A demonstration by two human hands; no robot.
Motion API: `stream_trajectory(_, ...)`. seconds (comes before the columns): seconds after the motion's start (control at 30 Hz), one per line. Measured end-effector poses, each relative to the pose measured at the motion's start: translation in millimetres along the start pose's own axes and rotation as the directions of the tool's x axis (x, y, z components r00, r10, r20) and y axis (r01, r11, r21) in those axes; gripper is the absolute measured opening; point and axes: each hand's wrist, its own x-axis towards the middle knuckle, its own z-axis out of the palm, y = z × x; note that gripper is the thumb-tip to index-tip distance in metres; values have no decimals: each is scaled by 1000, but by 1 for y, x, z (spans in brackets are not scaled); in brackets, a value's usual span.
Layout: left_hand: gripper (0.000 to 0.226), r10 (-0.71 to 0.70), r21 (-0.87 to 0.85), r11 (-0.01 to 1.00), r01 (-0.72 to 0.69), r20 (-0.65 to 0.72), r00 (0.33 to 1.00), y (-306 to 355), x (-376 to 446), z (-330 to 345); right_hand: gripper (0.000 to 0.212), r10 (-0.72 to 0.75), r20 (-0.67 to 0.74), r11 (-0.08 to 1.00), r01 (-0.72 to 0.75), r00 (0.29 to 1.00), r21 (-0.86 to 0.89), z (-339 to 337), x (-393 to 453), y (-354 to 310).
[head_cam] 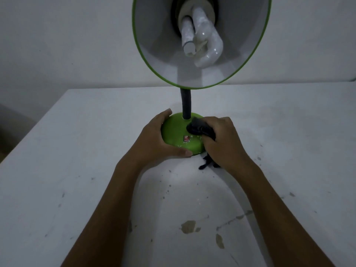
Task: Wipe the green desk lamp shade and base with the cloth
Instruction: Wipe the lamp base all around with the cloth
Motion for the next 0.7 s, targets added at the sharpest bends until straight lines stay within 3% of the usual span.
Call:
stream_trajectory(0.13, 127, 0, 11, 1000, -1, 8, 1000, -2, 0, -1, 48, -34, 95, 999, 34, 995, 0, -7, -2, -3)
stream_trajectory(0.27, 126, 0, 8, 1000, 0, 14, 1000, -1, -1, 0, 45, -8, 29, 997, 6, 1000, 79, -16, 0, -8)
stream_trajectory(0.33, 126, 3, 13, 1000, -3, 12, 1000, -1, 0, -1, 45, -52, 11, 998, 52, 999, 38, -16, 5, -10)
stream_trajectory(0.43, 126, 6, 23, 1000, -6, 6, 1000, -1, 0, -1, 44, -80, 91, 995, 84, 993, -44, -12, 24, -7)
stream_trajectory(0.7, 129, -1, 22, 1000, 1, 12, 1000, -2, 0, 0, 30, 9, 98, 992, 4, 995, -123, -4, 37, -11)
